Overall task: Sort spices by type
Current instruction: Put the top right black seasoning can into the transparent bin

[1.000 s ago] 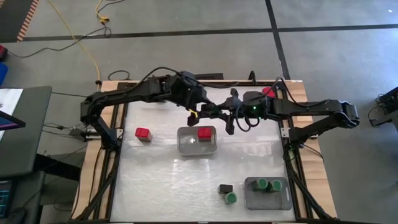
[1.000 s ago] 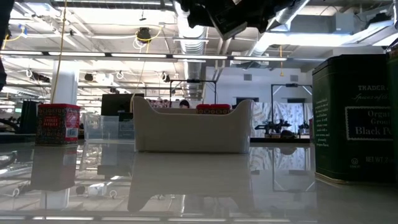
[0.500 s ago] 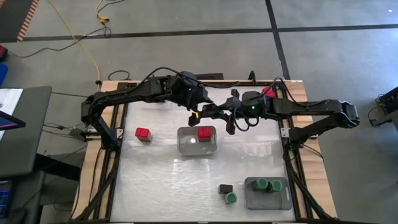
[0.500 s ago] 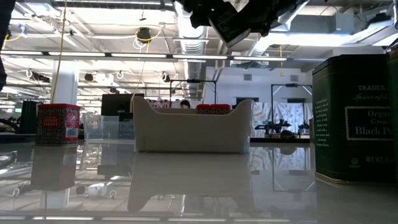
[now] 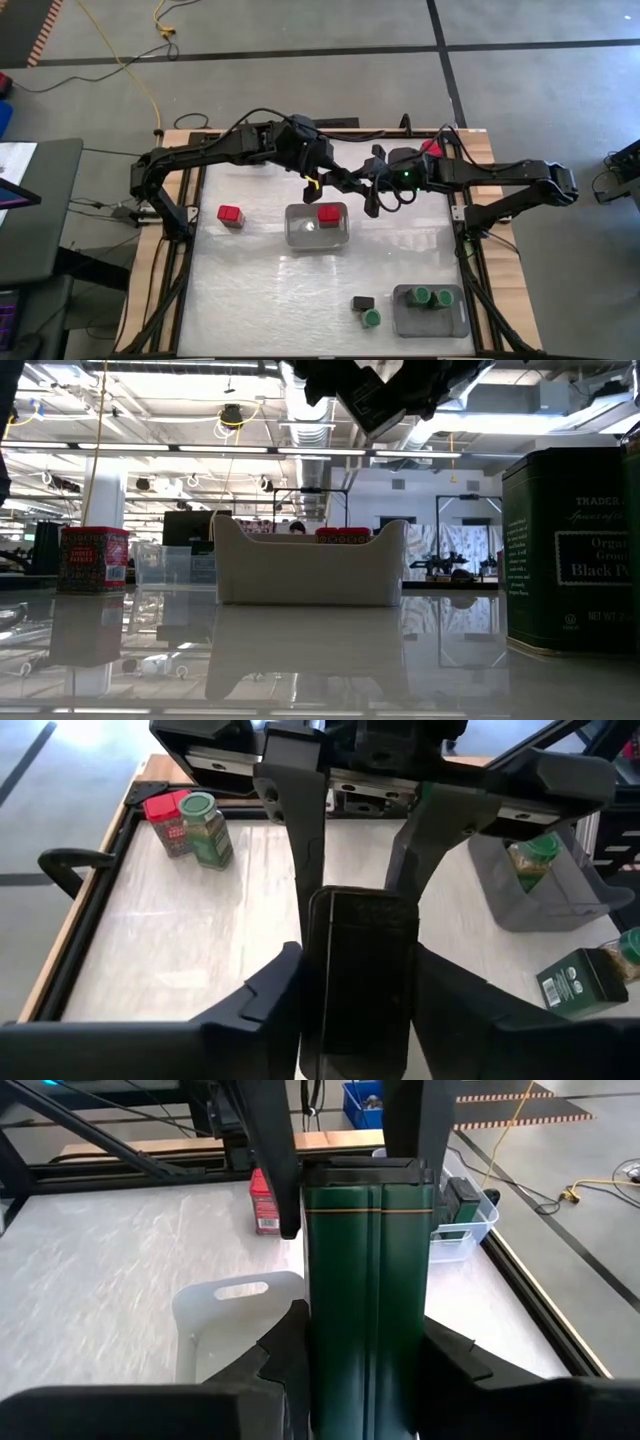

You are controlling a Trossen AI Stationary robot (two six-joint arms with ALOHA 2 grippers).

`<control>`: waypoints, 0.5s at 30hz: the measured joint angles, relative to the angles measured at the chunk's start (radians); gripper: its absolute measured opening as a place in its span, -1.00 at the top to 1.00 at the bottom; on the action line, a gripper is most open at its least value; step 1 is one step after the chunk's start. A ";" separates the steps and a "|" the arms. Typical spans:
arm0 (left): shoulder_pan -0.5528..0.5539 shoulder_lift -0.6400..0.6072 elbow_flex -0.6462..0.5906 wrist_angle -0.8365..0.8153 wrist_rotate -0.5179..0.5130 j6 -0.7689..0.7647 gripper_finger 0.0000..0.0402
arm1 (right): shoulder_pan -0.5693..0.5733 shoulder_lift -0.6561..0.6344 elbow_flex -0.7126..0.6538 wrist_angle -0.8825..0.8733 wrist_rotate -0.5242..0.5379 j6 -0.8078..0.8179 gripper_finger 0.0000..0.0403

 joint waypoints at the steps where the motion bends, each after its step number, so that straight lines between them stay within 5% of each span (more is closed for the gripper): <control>1: 0.000 0.000 0.000 0.000 0.001 0.001 0.28 | 0.000 0.000 0.000 0.000 -0.001 0.002 0.26; 15: -0.001 0.000 0.000 -0.001 -0.001 -0.019 0.35 | 0.000 0.000 0.000 0.008 -0.003 0.033 0.01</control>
